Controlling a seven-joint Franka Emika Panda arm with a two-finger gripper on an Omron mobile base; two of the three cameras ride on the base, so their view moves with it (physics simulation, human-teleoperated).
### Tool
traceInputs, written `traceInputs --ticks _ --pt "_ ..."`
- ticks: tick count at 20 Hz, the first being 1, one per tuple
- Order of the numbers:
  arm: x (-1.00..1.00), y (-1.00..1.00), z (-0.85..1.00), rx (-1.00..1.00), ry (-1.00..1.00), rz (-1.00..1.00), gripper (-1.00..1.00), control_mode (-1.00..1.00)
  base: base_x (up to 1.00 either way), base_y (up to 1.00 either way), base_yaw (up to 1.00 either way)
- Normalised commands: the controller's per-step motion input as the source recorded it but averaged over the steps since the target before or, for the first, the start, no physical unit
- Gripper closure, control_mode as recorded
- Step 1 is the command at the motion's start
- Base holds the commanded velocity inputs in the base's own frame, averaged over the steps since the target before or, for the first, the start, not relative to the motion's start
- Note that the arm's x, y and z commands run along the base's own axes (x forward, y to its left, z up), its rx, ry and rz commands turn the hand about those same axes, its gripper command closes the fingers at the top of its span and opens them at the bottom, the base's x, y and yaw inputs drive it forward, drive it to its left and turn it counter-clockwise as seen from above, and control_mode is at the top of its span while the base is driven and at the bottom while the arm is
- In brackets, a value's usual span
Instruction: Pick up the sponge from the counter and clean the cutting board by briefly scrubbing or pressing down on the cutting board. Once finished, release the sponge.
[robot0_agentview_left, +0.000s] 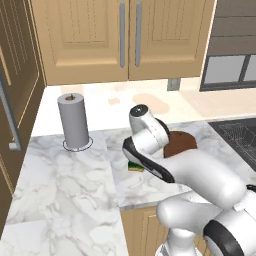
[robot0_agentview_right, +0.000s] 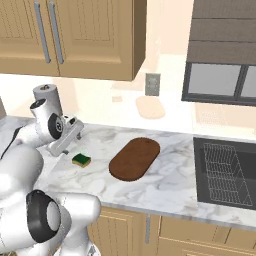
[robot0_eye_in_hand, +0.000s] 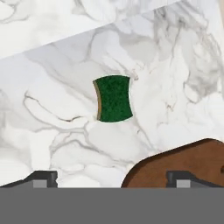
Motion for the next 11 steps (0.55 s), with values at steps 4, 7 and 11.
traceInputs --ticks 4,7,11 --pt "-0.66 -0.15 0.67 0.09 -0.12 0.00 -1.00 -1.00 0.00 0.00 0.00" --pt "-0.64 -0.13 0.63 0.11 -0.06 0.00 -1.00 -1.00 0.00 0.00 0.00" --pt "-0.74 -0.16 0.47 0.14 -0.02 -0.02 -1.00 -1.00 0.00 0.00 0.00"
